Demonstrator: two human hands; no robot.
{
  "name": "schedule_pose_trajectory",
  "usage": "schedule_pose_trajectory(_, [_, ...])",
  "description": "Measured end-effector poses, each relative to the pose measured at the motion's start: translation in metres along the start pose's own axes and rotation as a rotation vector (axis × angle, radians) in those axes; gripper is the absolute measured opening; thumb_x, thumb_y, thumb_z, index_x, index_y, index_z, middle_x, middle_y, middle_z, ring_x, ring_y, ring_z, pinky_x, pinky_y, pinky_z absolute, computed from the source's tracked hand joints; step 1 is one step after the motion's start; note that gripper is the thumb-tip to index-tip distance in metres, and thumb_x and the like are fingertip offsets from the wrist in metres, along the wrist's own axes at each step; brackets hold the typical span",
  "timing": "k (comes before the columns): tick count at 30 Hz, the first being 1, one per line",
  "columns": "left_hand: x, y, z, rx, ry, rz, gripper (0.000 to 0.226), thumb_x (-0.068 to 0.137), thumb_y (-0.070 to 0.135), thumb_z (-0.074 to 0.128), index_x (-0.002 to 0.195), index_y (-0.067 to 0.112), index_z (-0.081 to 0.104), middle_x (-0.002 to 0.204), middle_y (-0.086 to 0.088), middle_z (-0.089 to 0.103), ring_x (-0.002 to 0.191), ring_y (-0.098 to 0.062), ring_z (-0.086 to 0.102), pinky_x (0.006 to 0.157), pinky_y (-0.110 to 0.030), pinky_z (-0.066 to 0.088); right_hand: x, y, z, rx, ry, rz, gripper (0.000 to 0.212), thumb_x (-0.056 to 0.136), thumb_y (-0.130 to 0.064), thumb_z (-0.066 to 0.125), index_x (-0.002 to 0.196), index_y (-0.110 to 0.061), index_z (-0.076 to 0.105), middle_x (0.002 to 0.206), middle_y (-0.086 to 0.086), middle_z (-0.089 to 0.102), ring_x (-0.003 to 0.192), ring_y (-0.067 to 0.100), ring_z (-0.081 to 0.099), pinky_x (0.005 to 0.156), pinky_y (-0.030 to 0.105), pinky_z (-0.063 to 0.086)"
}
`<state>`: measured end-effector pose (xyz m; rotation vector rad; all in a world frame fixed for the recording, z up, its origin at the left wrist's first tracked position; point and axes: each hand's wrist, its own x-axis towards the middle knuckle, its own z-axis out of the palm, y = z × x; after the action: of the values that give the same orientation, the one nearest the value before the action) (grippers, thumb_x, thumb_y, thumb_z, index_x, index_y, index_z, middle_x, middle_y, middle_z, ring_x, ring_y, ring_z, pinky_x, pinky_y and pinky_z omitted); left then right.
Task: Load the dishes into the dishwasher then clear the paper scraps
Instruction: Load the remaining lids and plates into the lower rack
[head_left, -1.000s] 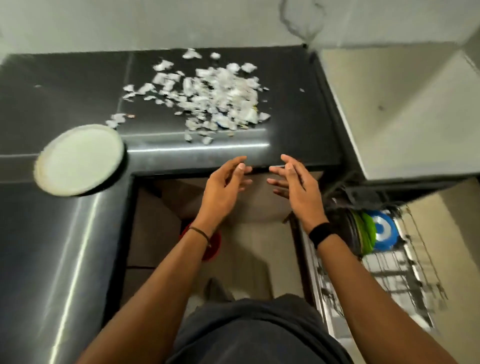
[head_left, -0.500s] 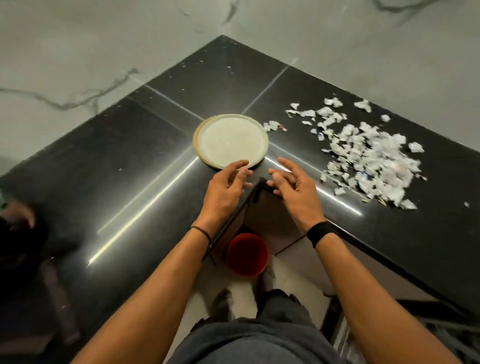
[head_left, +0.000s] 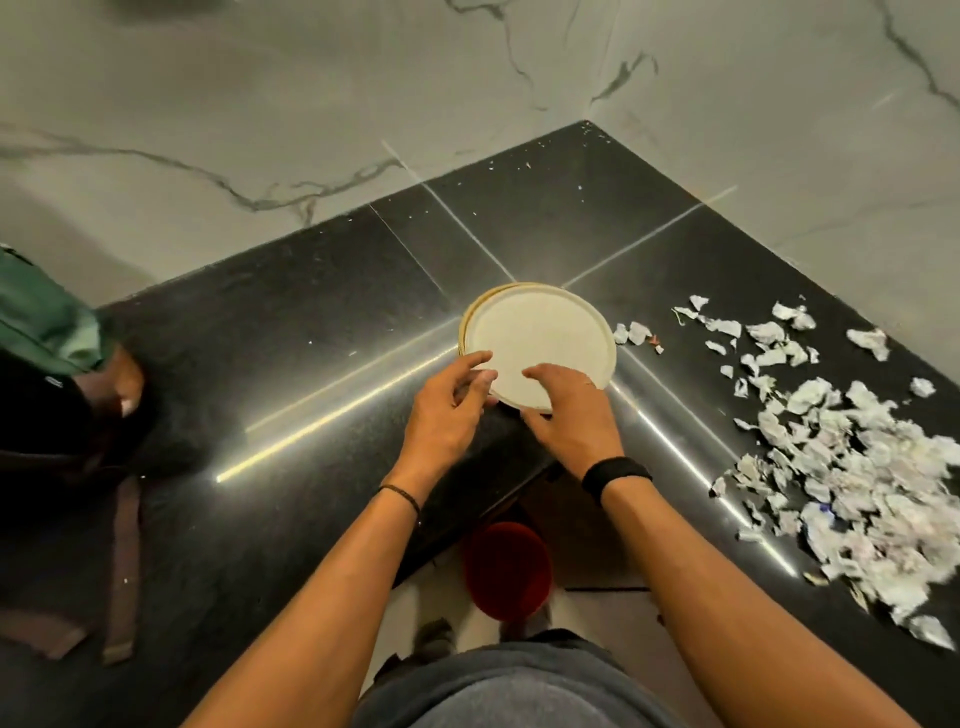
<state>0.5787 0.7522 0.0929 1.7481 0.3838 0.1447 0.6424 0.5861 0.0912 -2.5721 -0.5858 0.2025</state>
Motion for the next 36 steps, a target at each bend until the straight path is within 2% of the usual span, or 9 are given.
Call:
schedule_pose_trajectory(4, [0.001,-0.001,0.0,0.031,0.007,0.0,0.034,0.104,0.031,0.058,0.138,0.029,0.06,0.119,0.005,0.072,0.096,-0.006,0.072,0.097,-0.042,0.057,0.006,0.014,0.014,-0.294,-0.066,-0.015,0.046,0.089,-0.017,0.067,0.134,-0.02,0.059,0.153,0.008,0.044,0.142,0.031,0.037,0.11,0.048,0.035])
schedule_pose_trajectory(7, [0.002,0.0,-0.007,0.069,0.008,0.018,0.035,0.104,0.024,0.057,0.14,0.023,0.059,0.118,0.004,0.07,0.094,-0.005,0.072,0.095,-0.036,0.058,0.004,0.02,0.021,-0.386,0.015,-0.037,0.025,0.089,-0.008,0.06,0.111,-0.018,0.065,0.121,0.005,0.065,0.111,0.032,0.058,0.093,0.046,0.038])
schedule_pose_trajectory(10, [0.003,-0.003,-0.016,0.096,-0.009,0.036,0.038,0.104,0.021,0.058,0.141,0.022,0.058,0.119,0.004,0.07,0.097,-0.006,0.071,0.093,-0.031,0.058,-0.002,0.021,0.023,-0.422,0.147,-0.064,0.018,0.08,-0.008,0.069,0.094,-0.018,0.064,0.092,0.004,0.063,0.086,0.03,0.062,0.083,0.045,0.04])
schedule_pose_trajectory(15, [0.001,-0.002,-0.022,0.202,-0.045,0.145,0.044,0.097,0.018,0.068,0.14,0.024,0.059,0.128,0.01,0.064,0.113,0.0,0.059,0.085,-0.011,0.049,-0.014,0.016,0.008,-0.361,0.414,-0.078,0.018,0.085,-0.01,0.057,0.1,-0.02,0.062,0.093,0.003,0.059,0.09,0.028,0.057,0.101,0.053,0.041])
schedule_pose_trajectory(20, [0.006,0.008,-0.019,0.341,-0.122,0.383,0.053,0.089,0.024,0.078,0.137,0.03,0.057,0.136,0.015,0.051,0.129,-0.013,0.046,0.101,-0.039,0.051,-0.038,0.01,-0.014,-0.309,0.602,-0.039,0.035,0.082,0.002,0.035,0.093,-0.013,0.065,0.088,0.008,0.056,0.083,0.031,0.051,0.07,0.043,0.045])
schedule_pose_trajectory(26, [-0.003,0.026,0.011,0.482,-0.301,0.61,0.066,0.076,0.008,0.084,0.137,0.025,0.062,0.139,-0.002,0.056,0.135,-0.026,0.039,0.113,-0.039,0.034,-0.109,0.01,-0.02,-0.335,0.661,0.138,0.046,0.079,0.012,0.054,0.116,-0.012,0.068,0.097,0.01,0.053,0.096,0.028,0.042,0.078,0.04,0.046])
schedule_pose_trajectory(29, [-0.014,0.034,0.041,0.517,-0.383,0.809,0.061,0.074,0.011,0.087,0.131,0.025,0.068,0.135,-0.002,0.062,0.137,-0.032,0.041,0.113,-0.056,0.036,-0.153,0.018,-0.024,-0.342,0.692,0.222,0.049,0.079,0.014,0.069,0.12,-0.013,0.068,0.096,0.01,0.05,0.096,0.028,0.041,0.068,0.039,0.05])
schedule_pose_trajectory(32, [-0.037,0.048,0.083,0.586,-0.511,1.0,0.058,0.074,0.01,0.084,0.126,0.03,0.071,0.132,0.003,0.066,0.137,-0.03,0.046,0.113,-0.068,0.027,-0.208,0.027,-0.029,-0.34,0.737,0.349,0.047,0.081,0.012,0.069,0.121,-0.015,0.069,0.097,0.011,0.051,0.097,0.028,0.043,0.069,0.038,0.052])
schedule_pose_trajectory(36, [-0.081,0.062,0.139,0.56,-0.757,1.081,0.053,0.076,0.008,0.078,0.123,0.032,0.074,0.127,0.009,0.071,0.127,-0.019,0.059,0.121,-0.062,0.02,-0.278,0.036,-0.035,-0.404,0.837,0.56,0.042,0.085,0.006,0.063,0.121,-0.016,0.07,0.096,0.009,0.053,0.095,0.028,0.044,0.079,0.042,0.048])
